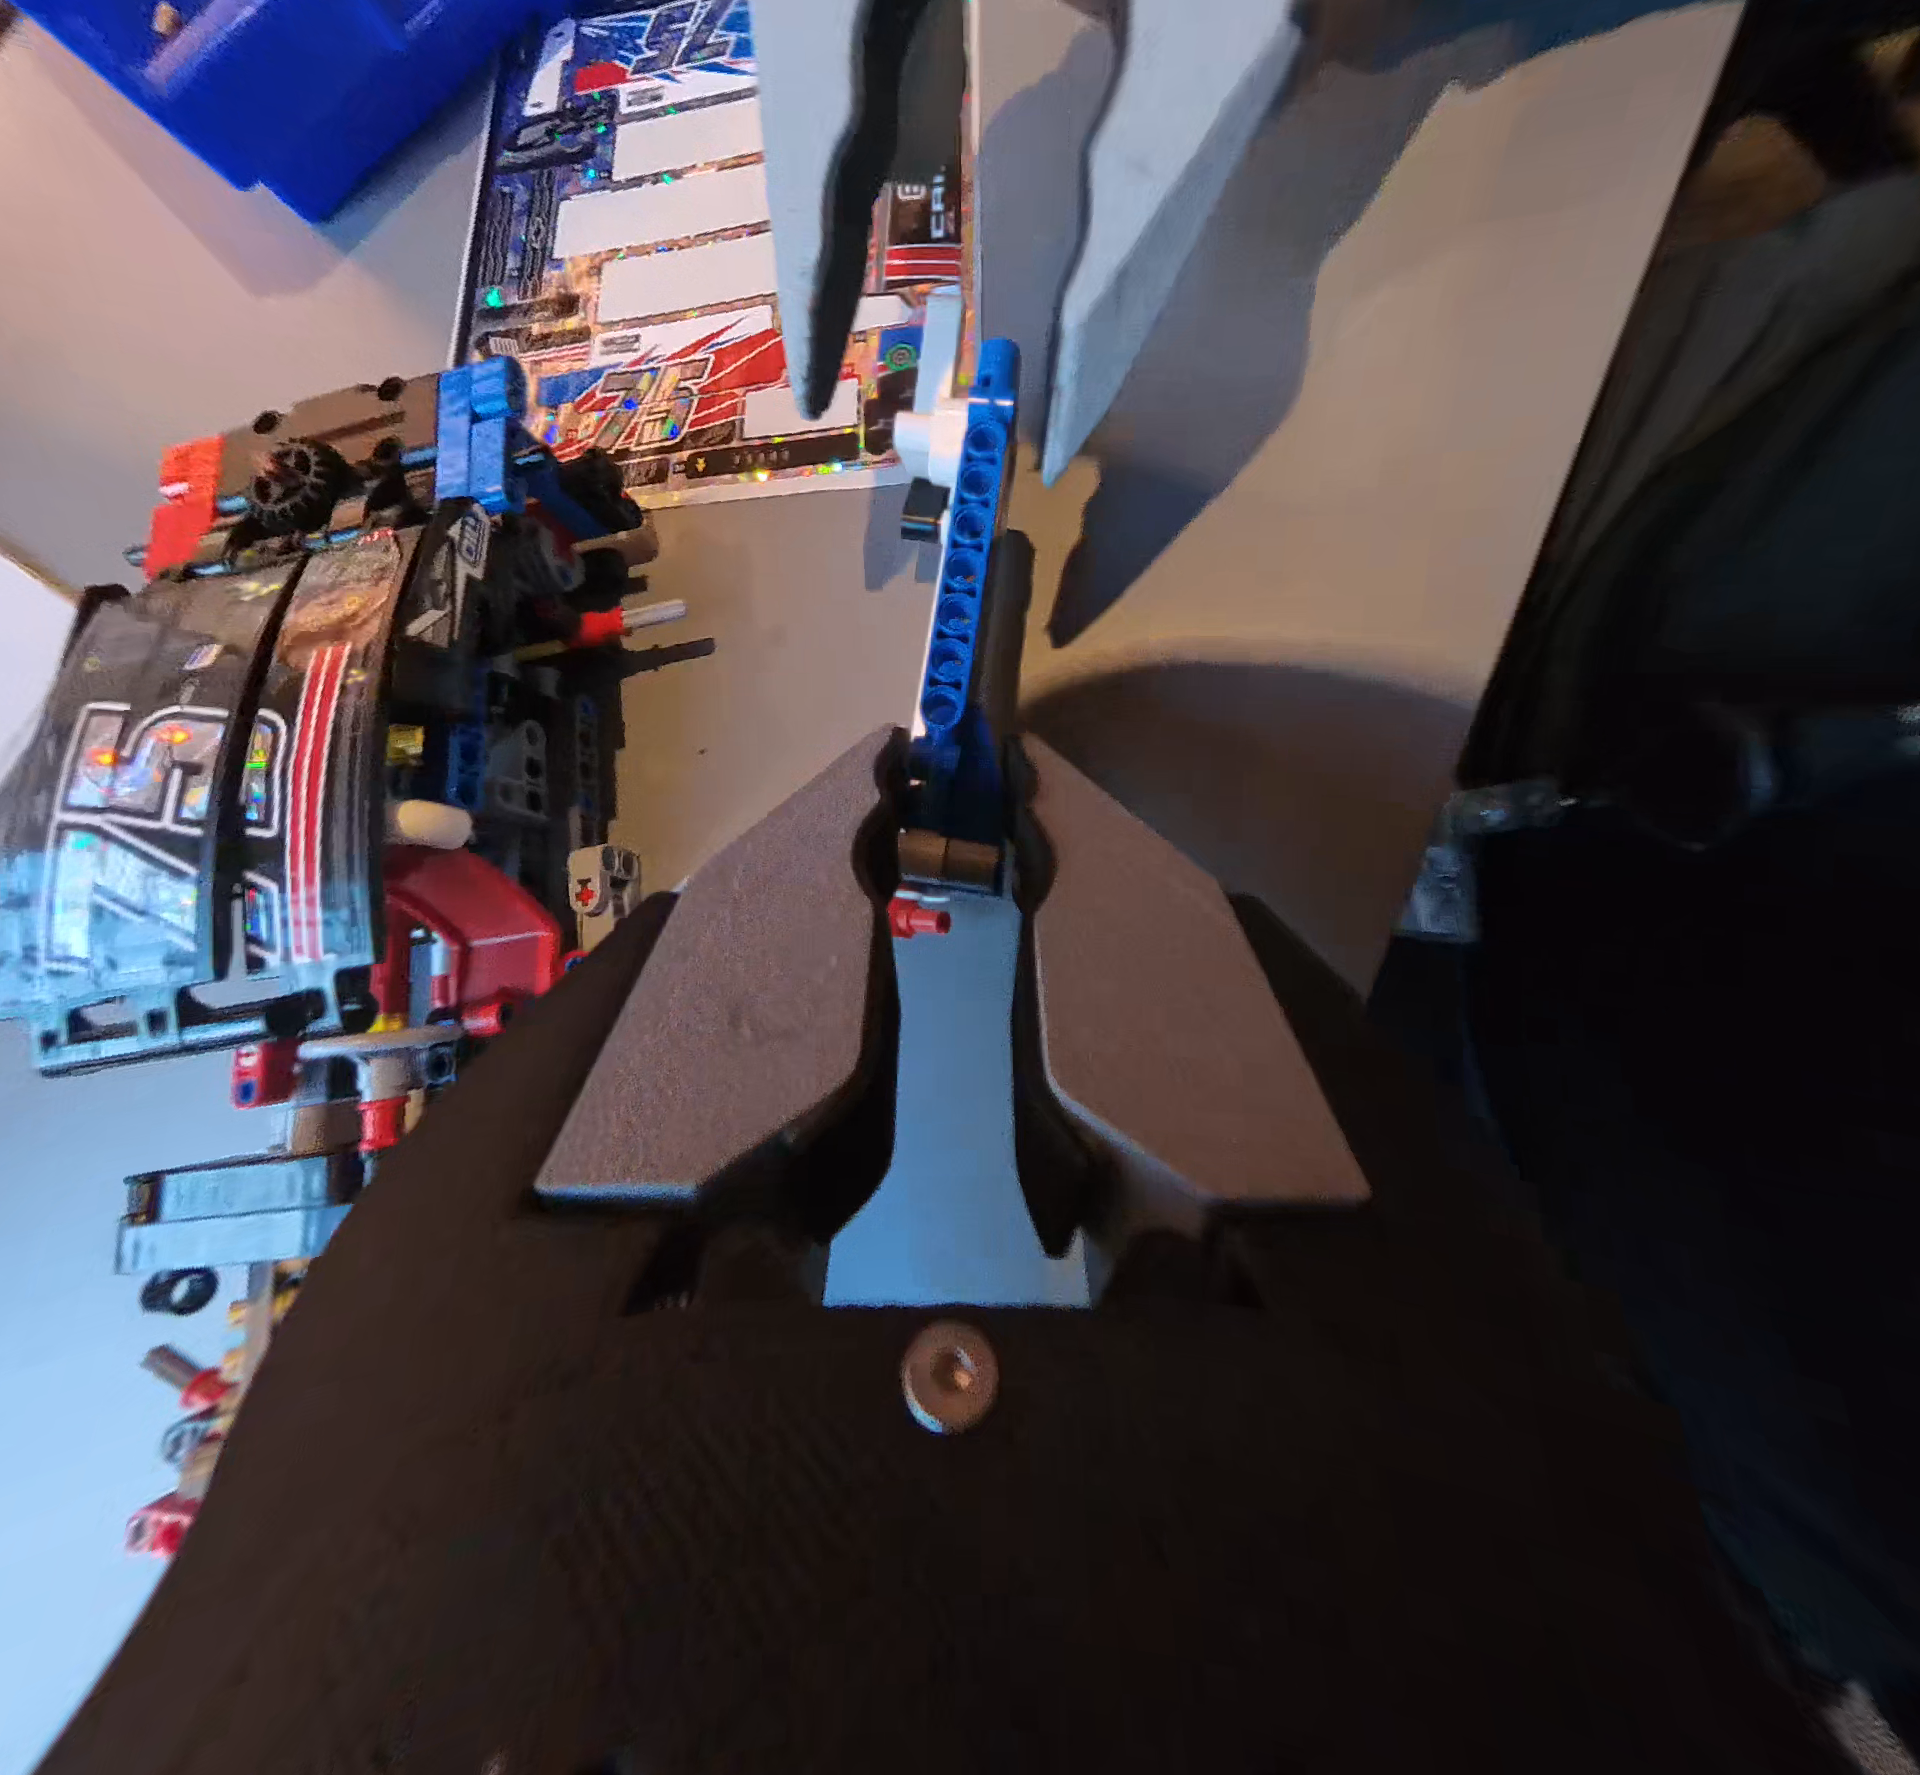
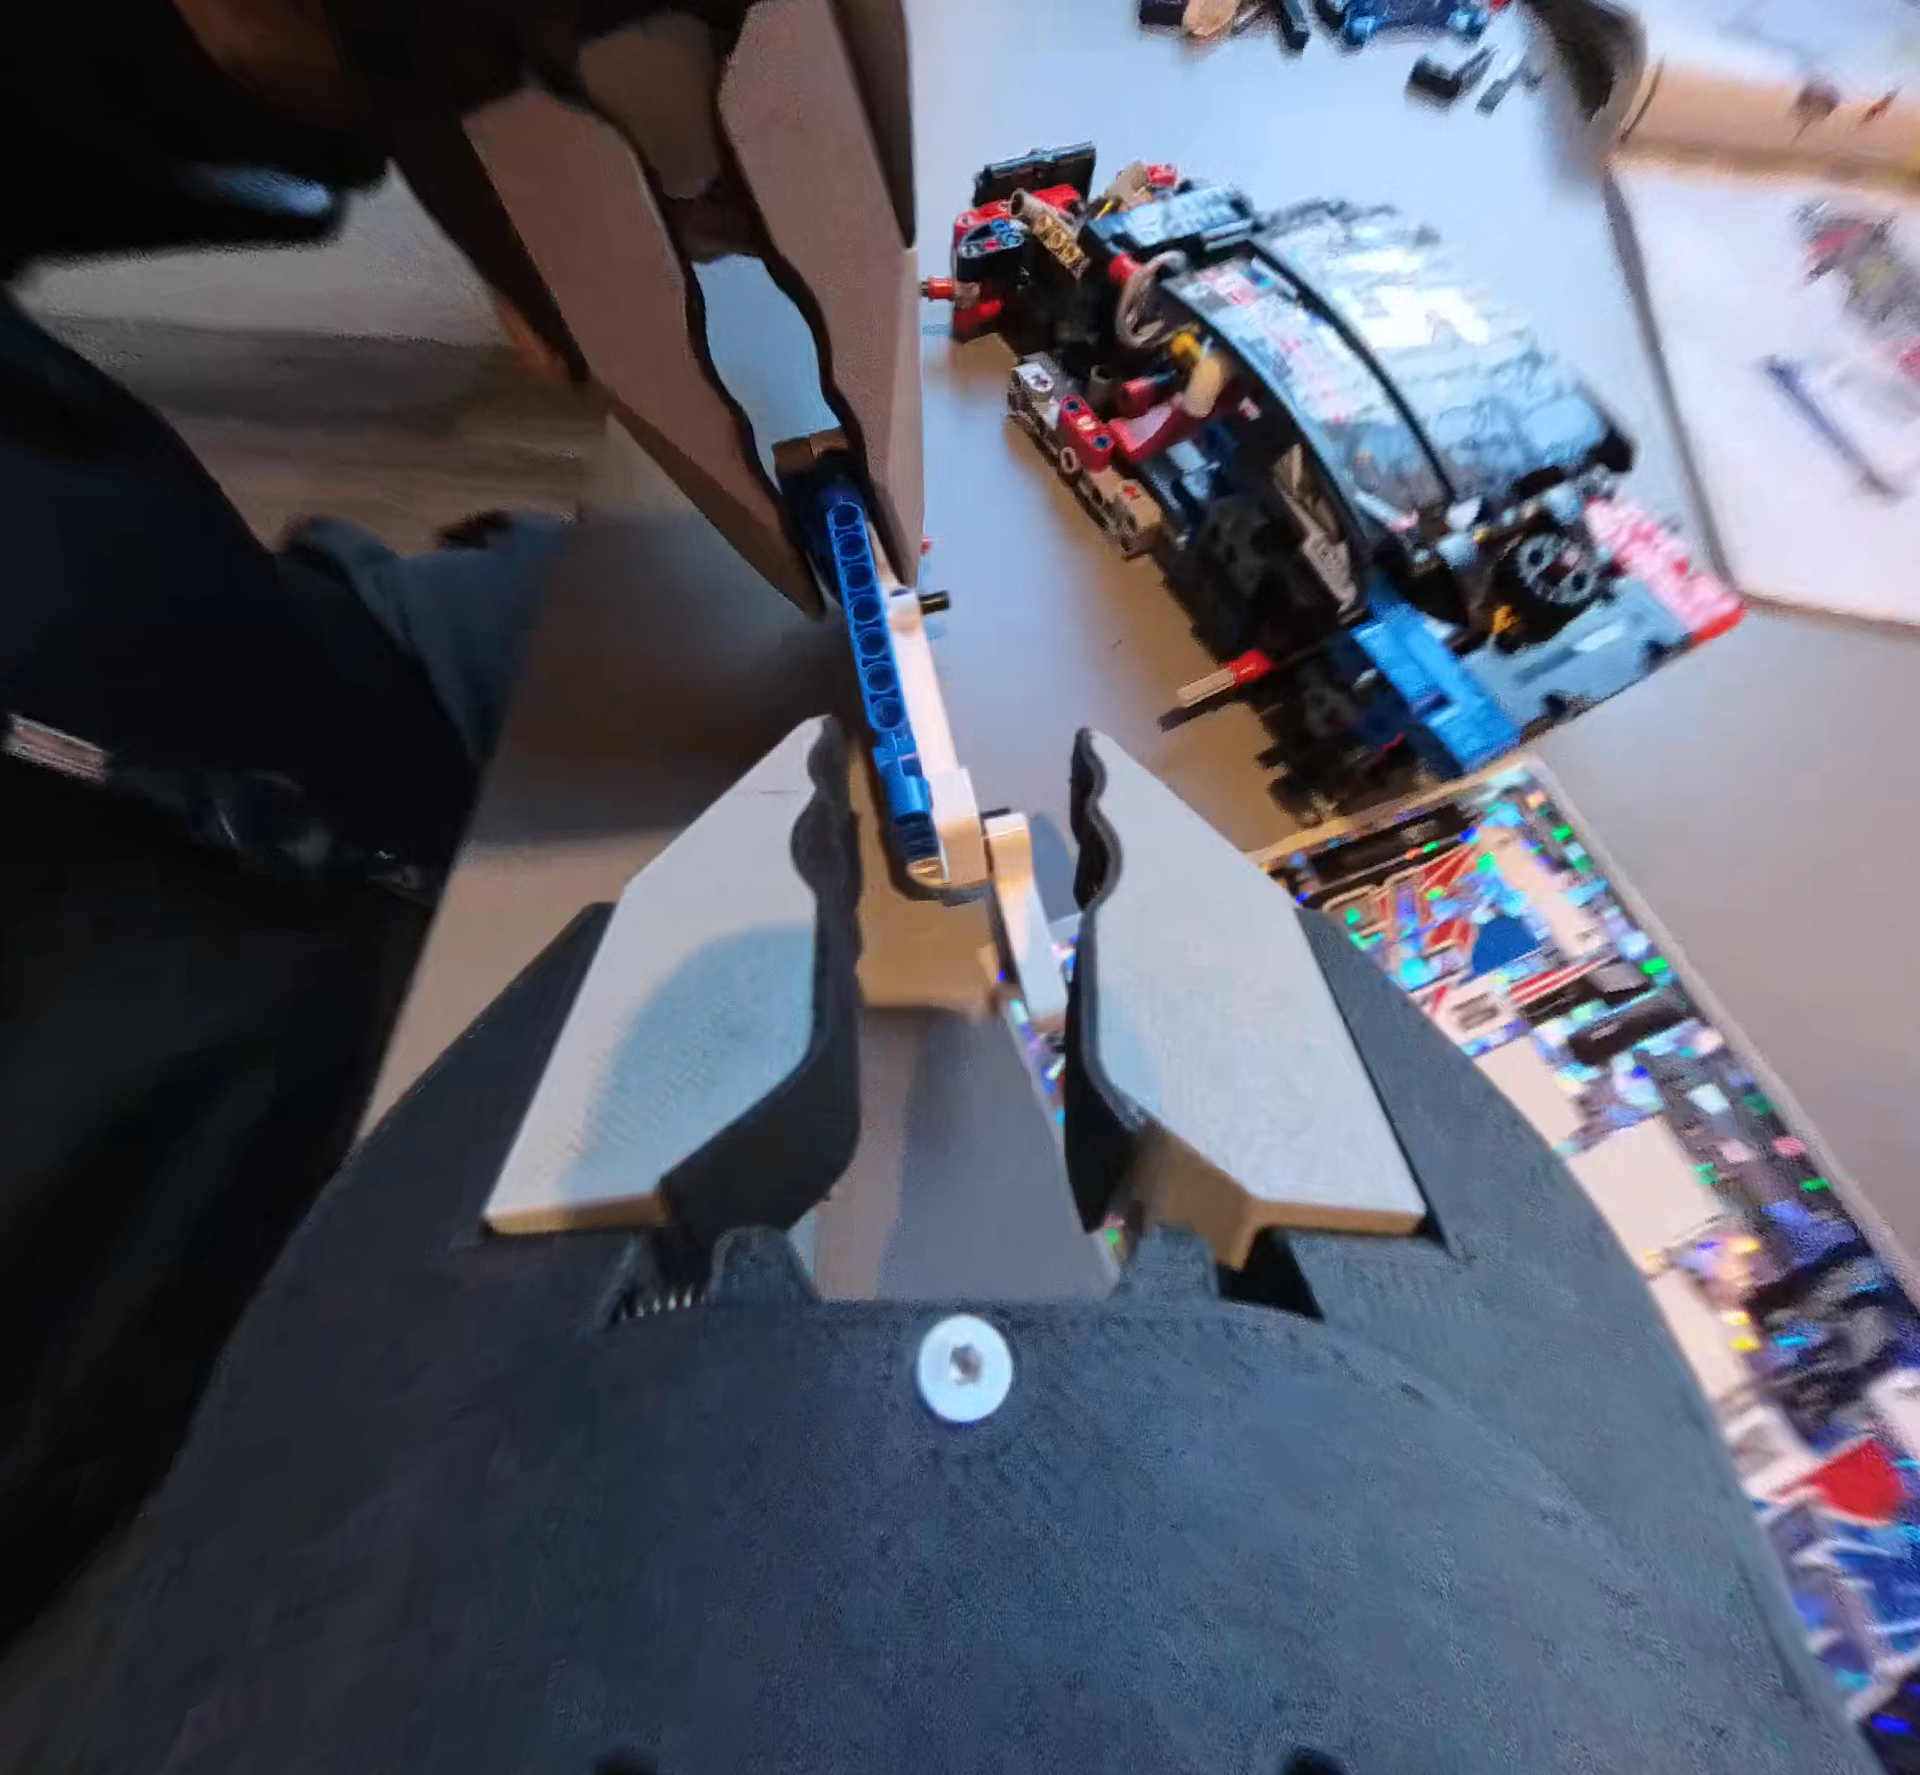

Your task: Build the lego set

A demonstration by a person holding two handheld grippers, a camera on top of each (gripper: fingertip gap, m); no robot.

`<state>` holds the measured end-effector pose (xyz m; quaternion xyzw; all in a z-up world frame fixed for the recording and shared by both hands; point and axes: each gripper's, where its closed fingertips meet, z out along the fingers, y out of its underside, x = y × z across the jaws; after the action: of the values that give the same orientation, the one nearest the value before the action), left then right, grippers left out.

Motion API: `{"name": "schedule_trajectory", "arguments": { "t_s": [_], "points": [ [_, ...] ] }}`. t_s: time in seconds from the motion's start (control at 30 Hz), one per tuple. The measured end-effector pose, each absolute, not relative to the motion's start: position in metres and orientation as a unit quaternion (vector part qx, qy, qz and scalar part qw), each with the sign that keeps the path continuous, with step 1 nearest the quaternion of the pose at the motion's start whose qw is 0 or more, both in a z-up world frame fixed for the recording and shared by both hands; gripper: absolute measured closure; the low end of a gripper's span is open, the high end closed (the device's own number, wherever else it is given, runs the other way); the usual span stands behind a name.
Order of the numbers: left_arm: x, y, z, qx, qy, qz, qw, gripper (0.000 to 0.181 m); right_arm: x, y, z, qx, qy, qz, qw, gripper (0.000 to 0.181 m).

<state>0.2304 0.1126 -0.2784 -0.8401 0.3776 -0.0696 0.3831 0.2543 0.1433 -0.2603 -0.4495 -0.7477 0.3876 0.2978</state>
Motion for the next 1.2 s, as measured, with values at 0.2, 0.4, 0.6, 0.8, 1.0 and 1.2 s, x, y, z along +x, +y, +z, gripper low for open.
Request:
{"name": "schedule_trajectory", "arguments": {
  "t_s": [0.2,0.4,0.6,0.8,1.0,1.2],
  "points": [
    [0.235,0.122,-0.267,-0.835,0.351,-0.134,0.402,0.167,0.244,0.134,-0.275,-0.384,-0.809,0.346,0.279,0.171],
    [0.232,0.123,-0.273,-0.834,0.326,-0.191,0.402,0.167,0.238,0.136,-0.277,-0.385,-0.804,0.398,0.217,0.176],
    [0.226,0.116,-0.236,-0.796,0.328,-0.246,0.445,0.154,0.240,0.137,-0.266,-0.392,-0.776,0.454,0.194,0.176],
    [0.137,0.168,-0.198,-0.839,0.215,-0.036,0.499,0.161,0.239,0.149,-0.266,-0.421,-0.747,0.467,0.215,0.176],
    [0.118,0.185,-0.233,-0.887,0.176,-0.046,0.424,0.181,0.236,0.157,-0.271,-0.432,-0.742,0.455,0.237,0.176],
    [0.126,0.188,-0.238,-0.882,0.132,-0.134,0.432,0.181,0.235,0.155,-0.272,-0.428,-0.745,0.453,0.238,0.177]
  ]
}}
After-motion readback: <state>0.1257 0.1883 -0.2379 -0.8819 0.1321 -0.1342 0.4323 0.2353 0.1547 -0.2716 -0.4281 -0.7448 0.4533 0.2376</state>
